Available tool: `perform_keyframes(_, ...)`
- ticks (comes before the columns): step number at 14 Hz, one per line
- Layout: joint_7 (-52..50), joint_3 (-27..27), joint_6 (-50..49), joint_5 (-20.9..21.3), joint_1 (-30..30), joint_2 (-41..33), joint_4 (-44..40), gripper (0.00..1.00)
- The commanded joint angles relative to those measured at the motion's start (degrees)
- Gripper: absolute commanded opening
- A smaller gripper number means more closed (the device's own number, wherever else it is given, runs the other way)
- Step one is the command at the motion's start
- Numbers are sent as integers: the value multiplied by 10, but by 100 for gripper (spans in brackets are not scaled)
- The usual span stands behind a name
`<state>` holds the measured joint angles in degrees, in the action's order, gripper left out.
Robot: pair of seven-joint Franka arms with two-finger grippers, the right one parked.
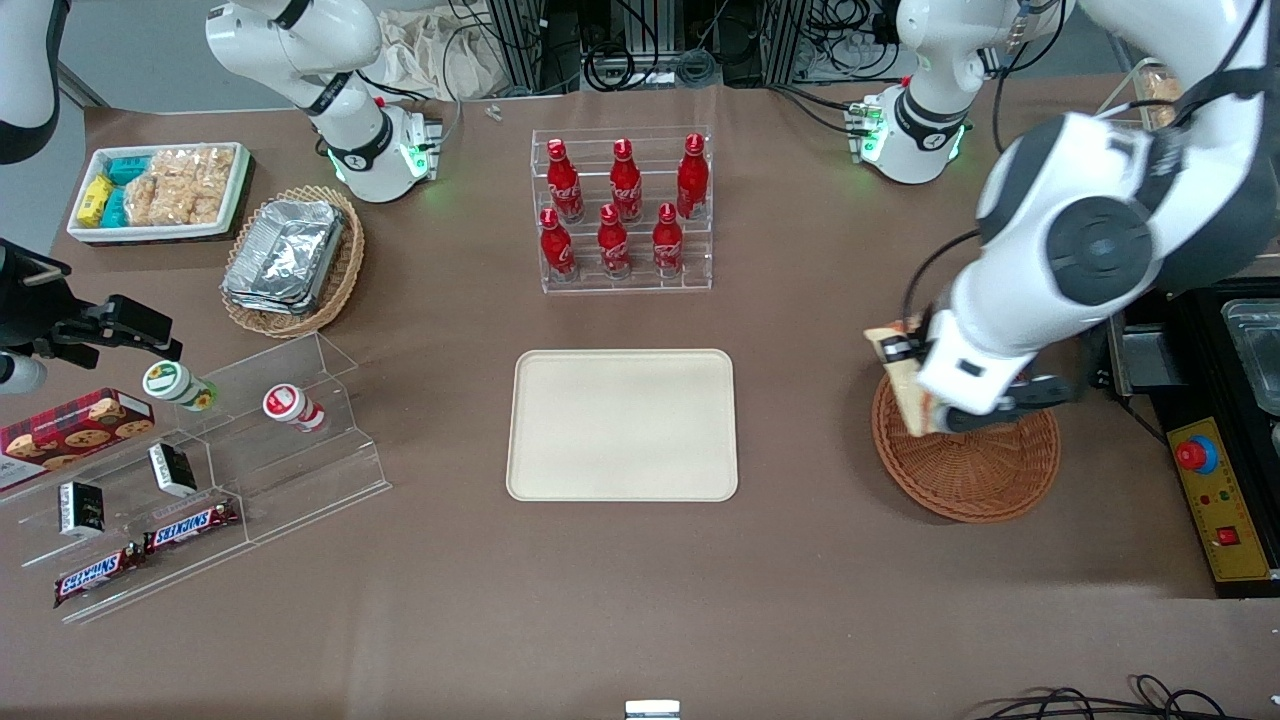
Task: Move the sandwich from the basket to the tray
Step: 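Lift the sandwich out of the basket and carry it toward the cream tray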
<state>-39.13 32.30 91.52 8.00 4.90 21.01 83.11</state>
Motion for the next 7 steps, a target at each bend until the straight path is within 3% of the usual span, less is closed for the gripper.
perform_keyframes(1,-20,2,48,3,-54,59,-15,0)
perform_keyframes(7,-68,0,174,52,-139,190,-18,0)
